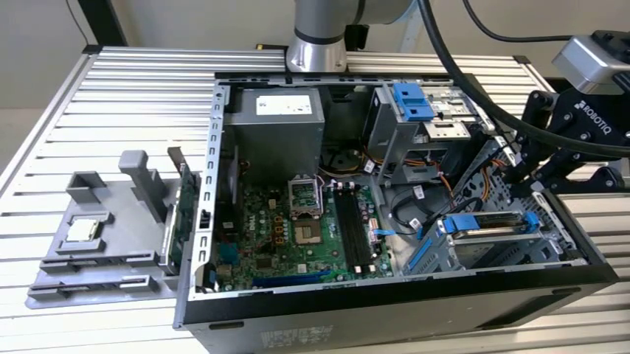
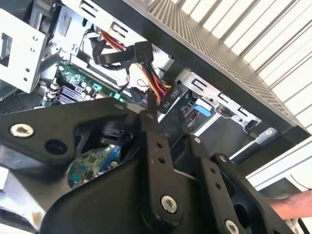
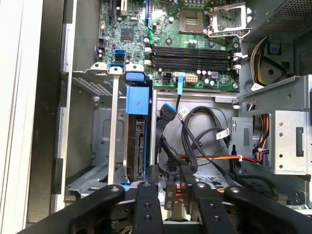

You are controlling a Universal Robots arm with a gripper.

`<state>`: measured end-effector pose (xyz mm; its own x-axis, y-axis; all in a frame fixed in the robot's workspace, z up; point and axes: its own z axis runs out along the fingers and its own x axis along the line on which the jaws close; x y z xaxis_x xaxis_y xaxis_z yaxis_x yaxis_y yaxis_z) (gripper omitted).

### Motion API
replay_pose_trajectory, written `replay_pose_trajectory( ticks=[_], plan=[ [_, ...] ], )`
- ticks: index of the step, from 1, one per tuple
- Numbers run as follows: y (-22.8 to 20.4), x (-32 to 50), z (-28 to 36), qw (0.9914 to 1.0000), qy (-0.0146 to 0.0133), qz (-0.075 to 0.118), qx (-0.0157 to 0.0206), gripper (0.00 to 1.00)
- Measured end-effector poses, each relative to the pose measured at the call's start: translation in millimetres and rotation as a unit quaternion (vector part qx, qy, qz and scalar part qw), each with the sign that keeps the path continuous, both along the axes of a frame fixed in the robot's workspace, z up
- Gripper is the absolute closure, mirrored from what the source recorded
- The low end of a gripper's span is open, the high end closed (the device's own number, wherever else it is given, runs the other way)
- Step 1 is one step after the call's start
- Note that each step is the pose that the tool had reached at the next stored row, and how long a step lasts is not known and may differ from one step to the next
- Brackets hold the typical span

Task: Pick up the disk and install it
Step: 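Insert the first disk wire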

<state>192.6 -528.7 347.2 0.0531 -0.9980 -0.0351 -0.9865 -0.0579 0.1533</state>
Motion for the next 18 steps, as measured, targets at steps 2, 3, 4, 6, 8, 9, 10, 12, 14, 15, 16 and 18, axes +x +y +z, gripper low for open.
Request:
replay_pose_trajectory(
  ticks=[2,3,4,6,8,9,10,12,14,15,16,18],
  plan=[
    [0.0,0.0,0.0,1.00000,0.0000,0.000,0.0000,1.00],
    [0.0,0.1,0.0,1.00000,0.0000,0.000,0.0000,1.00],
    [0.0,0.1,0.0,1.00000,0.0000,0.000,0.0000,1.00],
    [0.0,0.1,0.0,1.00000,0.0000,0.000,0.0000,1.00],
    [0.0,0.2,0.0,1.00000,0.0000,0.000,0.0000,1.00],
    [0.0,0.2,0.0,1.00000,0.0000,0.000,0.0000,1.00],
    [0.0,0.2,0.0,1.00000,0.0000,0.000,0.0000,1.00],
    [0.0,0.3,0.0,1.00000,0.0000,0.000,0.0000,1.00],
    [0.0,0.3,0.0,1.00000,0.0000,0.000,0.0000,1.00],
    [0.0,0.3,0.0,1.00000,0.0000,0.000,0.0000,1.00],
    [0.0,0.3,0.0,1.00000,0.0000,0.000,0.0000,1.00],
    [0.0,0.4,0.0,1.00000,0.0000,0.000,0.0000,1.00]
  ],
)
